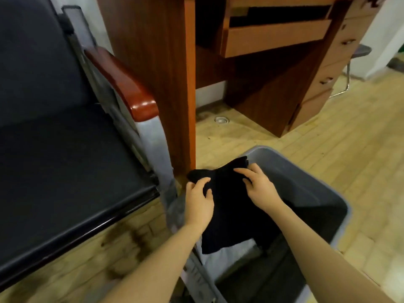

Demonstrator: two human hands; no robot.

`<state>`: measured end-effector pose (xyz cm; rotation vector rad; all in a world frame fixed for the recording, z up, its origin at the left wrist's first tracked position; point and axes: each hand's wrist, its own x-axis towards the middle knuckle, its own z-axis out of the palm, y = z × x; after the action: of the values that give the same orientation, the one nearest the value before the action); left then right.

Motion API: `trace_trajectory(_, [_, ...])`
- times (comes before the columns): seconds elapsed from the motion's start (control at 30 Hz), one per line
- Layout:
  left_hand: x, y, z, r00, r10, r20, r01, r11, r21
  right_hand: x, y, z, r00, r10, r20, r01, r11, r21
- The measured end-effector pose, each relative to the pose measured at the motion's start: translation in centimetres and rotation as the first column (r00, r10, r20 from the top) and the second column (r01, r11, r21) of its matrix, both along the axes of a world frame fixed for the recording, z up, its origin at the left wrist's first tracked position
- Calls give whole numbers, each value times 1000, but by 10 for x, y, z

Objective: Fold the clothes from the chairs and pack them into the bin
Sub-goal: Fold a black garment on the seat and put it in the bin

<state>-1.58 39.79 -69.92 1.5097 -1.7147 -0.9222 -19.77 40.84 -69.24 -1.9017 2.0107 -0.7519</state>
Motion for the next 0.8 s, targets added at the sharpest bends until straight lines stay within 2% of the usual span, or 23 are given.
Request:
trace_trajectory(0.1, [-14, 12, -48, 995, 86, 48, -93, 983, 158, -15, 0, -47, 998, 40, -47, -33, 989, 141])
trace_trajectory(0.27, [-18, 22, -99, 978, 170, 125, -201, 929, 311, -23, -4, -112, 985, 130, -111, -92, 952, 291])
trace_trajectory(0.3, [-20, 22, -106, 973, 156, 172, -208, 914, 347, -21, -5, -124, 978, 144, -149, -91, 945, 316])
trace_trajectory(0.37, [-24, 18, -118, 929, 48, 368, -213, 882, 421, -14, -10, -150, 949, 148, -280, -36, 928, 370])
trace_trajectory(0.43, [-26, 12, -131, 785, -199, 587, -136, 869, 476, -8, -11, -174, 920, 149, -362, 21, 905, 425])
trace_trajectory(0.5, [-27, 5, -145, 560, -441, 702, 45, 862, 505, -4, -7, -197, 934, 168, -315, -11, 895, 446])
trace_trajectory(0.57, [-28, -5, -160, 349, -597, 722, 204, 801, 563, -3, -1, -217, 939, 233, -252, -94, 881, 464])
trace_trajectory(0.63, [-27, -15, -173, 195, -680, 706, 277, 729, 626, -4, 6, -236, 915, 298, -272, -124, 849, 513])
trace_trajectory(0.7, [-25, -20, -181, 77, -713, 697, 252, 690, 679, -8, 14, -249, 886, 299, -355, -53, 825, 563])
trace_trajectory(0.8, [-25, -19, -188, 22, -728, 685, 193, 675, 712, -10, 24, -261, 848, 234, -476, 50, 858, 512])
